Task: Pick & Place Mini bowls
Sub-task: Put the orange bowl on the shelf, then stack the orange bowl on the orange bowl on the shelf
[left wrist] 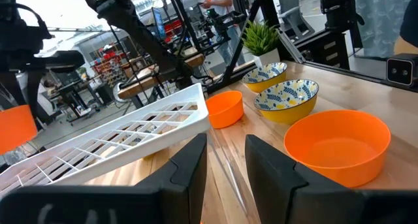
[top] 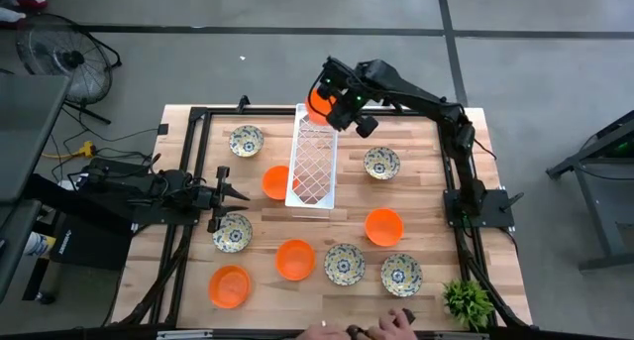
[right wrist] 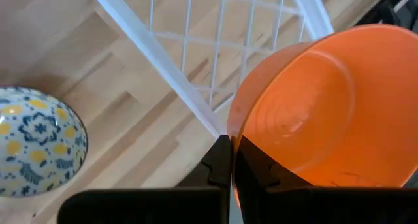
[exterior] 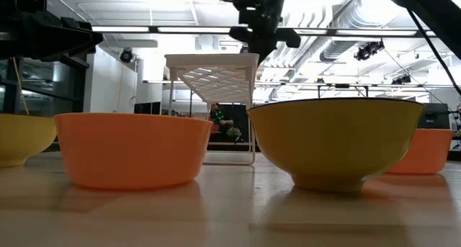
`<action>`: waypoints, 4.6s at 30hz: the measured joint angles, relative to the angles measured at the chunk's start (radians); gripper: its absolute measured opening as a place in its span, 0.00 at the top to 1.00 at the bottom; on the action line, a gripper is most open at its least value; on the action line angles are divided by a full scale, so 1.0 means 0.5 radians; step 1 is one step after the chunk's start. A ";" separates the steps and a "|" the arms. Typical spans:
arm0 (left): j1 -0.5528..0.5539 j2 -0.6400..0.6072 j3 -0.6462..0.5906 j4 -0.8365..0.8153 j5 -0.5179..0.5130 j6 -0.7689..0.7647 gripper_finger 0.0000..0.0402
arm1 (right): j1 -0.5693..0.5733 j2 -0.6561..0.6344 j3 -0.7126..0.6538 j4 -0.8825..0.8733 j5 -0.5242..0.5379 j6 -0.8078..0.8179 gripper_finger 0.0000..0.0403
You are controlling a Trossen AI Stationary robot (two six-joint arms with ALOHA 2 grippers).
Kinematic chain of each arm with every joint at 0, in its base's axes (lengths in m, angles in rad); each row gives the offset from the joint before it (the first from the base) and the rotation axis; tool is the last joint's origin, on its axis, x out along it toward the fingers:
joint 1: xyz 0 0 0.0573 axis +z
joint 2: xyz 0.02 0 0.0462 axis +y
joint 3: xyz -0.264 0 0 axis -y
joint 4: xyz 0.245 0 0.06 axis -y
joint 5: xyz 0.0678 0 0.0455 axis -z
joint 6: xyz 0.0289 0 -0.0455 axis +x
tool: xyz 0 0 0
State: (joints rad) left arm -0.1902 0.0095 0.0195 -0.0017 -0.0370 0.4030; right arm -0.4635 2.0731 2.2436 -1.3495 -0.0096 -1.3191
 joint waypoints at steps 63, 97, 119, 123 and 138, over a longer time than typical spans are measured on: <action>0.000 0.000 0.000 0.000 0.000 0.000 0.75 | 0.092 0.140 -0.001 0.195 0.021 0.586 0.73; 0.000 0.000 0.000 0.000 0.000 0.001 0.75 | 0.348 -0.617 -0.500 -0.419 -0.003 2.293 0.63; 0.000 0.000 0.000 0.000 0.000 0.000 0.75 | 0.858 -1.596 -2.270 0.230 -0.263 3.738 0.63; 0.000 0.000 0.000 0.000 0.000 0.000 0.75 | 0.912 -1.614 -2.466 0.342 -0.206 4.034 0.63; 0.000 0.000 0.000 0.000 0.000 0.001 0.75 | 1.114 -1.566 -2.848 0.831 -0.156 4.811 0.63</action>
State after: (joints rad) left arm -0.1902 0.0093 0.0196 -0.0017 -0.0368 0.4033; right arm 0.0936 1.2899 0.8194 -0.9338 -0.0875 1.0864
